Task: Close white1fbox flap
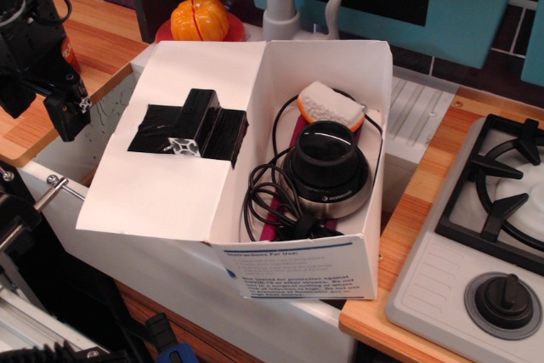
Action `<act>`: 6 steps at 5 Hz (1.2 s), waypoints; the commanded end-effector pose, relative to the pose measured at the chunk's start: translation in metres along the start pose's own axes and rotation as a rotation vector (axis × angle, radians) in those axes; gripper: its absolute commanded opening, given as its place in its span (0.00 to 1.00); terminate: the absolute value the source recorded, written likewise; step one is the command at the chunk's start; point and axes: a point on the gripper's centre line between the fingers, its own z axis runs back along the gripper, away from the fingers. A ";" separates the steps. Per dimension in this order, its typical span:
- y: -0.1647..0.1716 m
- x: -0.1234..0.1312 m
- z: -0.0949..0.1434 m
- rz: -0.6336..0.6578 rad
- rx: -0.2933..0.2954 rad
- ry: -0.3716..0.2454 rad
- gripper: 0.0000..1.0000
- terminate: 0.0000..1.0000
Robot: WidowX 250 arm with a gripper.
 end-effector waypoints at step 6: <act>-0.015 0.018 -0.029 0.020 -0.490 -0.015 1.00 0.00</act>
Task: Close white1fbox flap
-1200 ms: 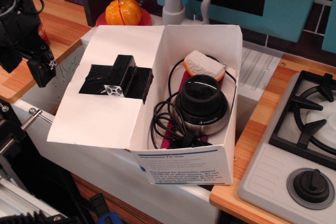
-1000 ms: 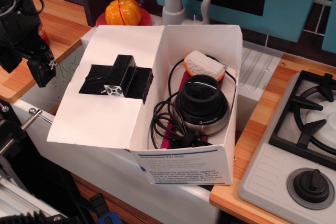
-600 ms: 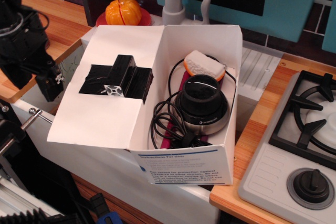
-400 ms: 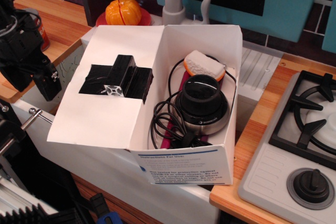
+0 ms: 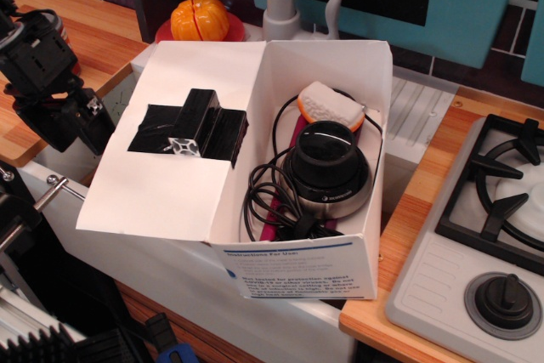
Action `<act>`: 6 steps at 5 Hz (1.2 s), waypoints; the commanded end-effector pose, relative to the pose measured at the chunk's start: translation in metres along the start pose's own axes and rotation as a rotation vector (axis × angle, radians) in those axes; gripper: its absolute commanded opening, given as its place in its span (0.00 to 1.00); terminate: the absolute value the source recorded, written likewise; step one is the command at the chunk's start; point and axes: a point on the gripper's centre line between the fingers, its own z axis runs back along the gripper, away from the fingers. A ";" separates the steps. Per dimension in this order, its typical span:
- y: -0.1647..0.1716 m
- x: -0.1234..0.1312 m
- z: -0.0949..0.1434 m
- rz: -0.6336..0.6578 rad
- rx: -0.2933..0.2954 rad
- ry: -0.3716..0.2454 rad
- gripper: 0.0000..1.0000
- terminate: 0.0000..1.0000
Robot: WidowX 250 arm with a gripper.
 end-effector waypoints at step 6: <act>-0.116 0.021 0.085 -0.116 0.382 -0.008 1.00 0.00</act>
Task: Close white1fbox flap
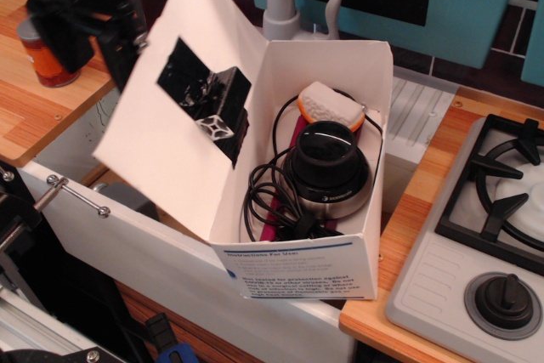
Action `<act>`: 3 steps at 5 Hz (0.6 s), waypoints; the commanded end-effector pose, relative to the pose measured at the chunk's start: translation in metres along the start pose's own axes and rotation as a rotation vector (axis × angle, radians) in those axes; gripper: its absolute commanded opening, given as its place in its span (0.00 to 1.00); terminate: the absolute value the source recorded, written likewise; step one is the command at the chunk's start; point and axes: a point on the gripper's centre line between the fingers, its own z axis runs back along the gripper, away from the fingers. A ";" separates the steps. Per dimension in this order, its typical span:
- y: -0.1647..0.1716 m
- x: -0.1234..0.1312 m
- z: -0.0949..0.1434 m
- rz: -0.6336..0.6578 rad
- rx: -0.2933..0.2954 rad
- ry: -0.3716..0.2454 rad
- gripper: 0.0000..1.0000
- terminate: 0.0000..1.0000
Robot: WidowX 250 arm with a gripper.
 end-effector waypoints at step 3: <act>-0.060 0.032 0.026 0.098 0.017 -0.086 1.00 0.00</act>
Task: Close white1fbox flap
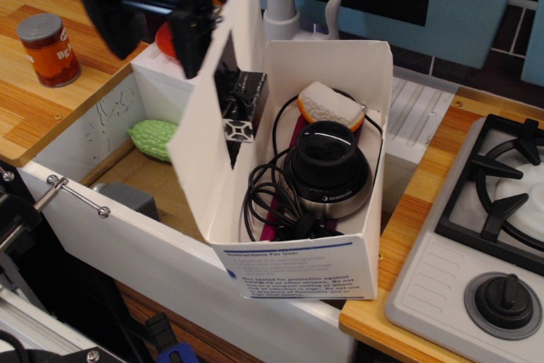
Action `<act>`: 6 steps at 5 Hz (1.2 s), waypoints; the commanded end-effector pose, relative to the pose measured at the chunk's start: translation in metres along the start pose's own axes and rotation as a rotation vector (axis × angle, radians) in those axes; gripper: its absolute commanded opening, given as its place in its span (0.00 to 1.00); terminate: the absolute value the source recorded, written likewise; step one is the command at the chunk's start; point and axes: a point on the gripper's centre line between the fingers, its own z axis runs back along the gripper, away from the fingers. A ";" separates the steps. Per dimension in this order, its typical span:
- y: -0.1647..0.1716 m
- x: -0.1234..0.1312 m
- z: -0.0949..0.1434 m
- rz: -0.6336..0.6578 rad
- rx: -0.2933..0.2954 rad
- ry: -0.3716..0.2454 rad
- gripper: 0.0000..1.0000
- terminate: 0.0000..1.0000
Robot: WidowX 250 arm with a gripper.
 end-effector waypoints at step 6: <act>-0.073 0.057 -0.075 0.055 -0.014 0.066 1.00 0.00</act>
